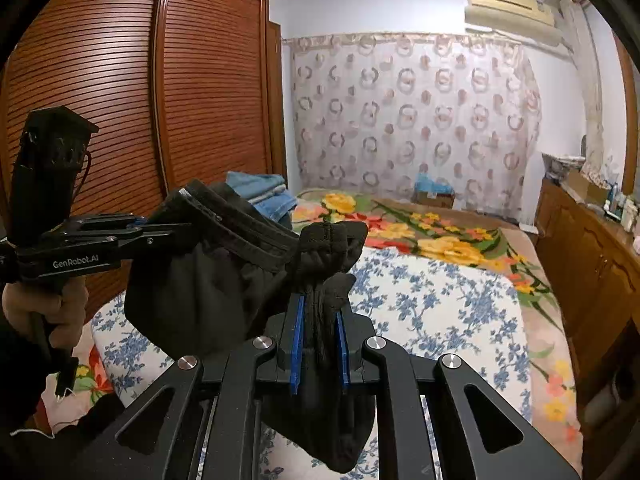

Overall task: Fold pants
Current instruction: 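Lift the folded black garment with both tools toward the jeans stack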

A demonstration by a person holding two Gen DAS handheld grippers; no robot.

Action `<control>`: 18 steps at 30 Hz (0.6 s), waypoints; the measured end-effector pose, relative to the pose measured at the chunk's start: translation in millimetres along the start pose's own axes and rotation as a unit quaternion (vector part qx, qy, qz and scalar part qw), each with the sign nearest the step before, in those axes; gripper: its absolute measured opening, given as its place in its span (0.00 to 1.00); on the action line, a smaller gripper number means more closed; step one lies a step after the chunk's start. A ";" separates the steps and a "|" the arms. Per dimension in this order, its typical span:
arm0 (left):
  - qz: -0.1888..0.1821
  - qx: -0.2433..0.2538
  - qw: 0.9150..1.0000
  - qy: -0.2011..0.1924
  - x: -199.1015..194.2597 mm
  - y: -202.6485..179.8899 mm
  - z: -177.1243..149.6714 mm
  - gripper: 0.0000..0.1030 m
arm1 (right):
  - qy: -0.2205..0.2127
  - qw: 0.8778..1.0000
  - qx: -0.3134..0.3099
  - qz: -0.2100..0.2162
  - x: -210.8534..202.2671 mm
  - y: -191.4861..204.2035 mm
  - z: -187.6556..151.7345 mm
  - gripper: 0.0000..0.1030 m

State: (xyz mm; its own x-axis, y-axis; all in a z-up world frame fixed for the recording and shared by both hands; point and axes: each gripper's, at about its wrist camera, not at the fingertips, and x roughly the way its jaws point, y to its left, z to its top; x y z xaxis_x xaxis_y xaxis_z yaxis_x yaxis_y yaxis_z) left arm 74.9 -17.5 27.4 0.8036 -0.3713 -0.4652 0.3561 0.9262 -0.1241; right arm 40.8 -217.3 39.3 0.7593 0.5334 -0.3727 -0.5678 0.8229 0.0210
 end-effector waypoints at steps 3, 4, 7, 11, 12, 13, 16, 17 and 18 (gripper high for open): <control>0.000 0.004 1.000 -0.009 -5.9 -3.0 4.6 0.16 | -0.007 1.000 -0.004 -0.002 -5.0 1.9 1.3 0.14; 0.000 0.005 1.000 -0.012 -8.0 -3.4 6.0 0.16 | -0.009 1.000 -0.005 -0.003 -7.3 3.3 2.8 0.14; 0.004 0.008 1.000 -0.020 -15.1 -3.0 10.0 0.16 | -0.016 1.000 -0.012 -0.002 -10.7 8.0 7.4 0.14; 0.011 0.008 0.999 -0.031 -26.3 -0.3 13.8 0.16 | -0.024 0.999 -0.021 -0.001 -11.7 13.5 13.2 0.14; 0.012 0.009 0.999 -0.034 -28.9 0.6 14.3 0.16 | -0.026 0.999 -0.023 -0.001 -12.1 15.5 15.5 0.14; 0.015 0.009 0.999 -0.036 -31.5 1.9 15.0 0.16 | -0.028 0.999 -0.024 0.000 -11.4 15.8 15.5 0.14; 0.022 0.010 0.999 -0.043 -39.4 8.0 17.1 0.16 | -0.031 0.999 -0.030 0.002 -9.2 20.1 19.3 0.14; 0.024 0.010 0.999 -0.044 -41.3 9.1 17.3 0.16 | -0.032 0.999 -0.032 0.004 -7.8 21.8 20.6 0.14; 0.026 0.009 0.999 -0.046 -43.3 10.5 17.5 0.16 | -0.032 0.999 -0.034 0.005 -6.8 23.8 22.4 0.14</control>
State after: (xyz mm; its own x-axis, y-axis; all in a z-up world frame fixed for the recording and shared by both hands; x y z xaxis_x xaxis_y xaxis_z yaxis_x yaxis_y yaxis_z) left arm 52.2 7.1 61.5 0.8615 -0.3280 -0.3876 0.3208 0.9433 -0.0852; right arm 29.3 -197.0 63.1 0.7712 0.5548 -0.3121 -0.5938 0.8037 -0.0386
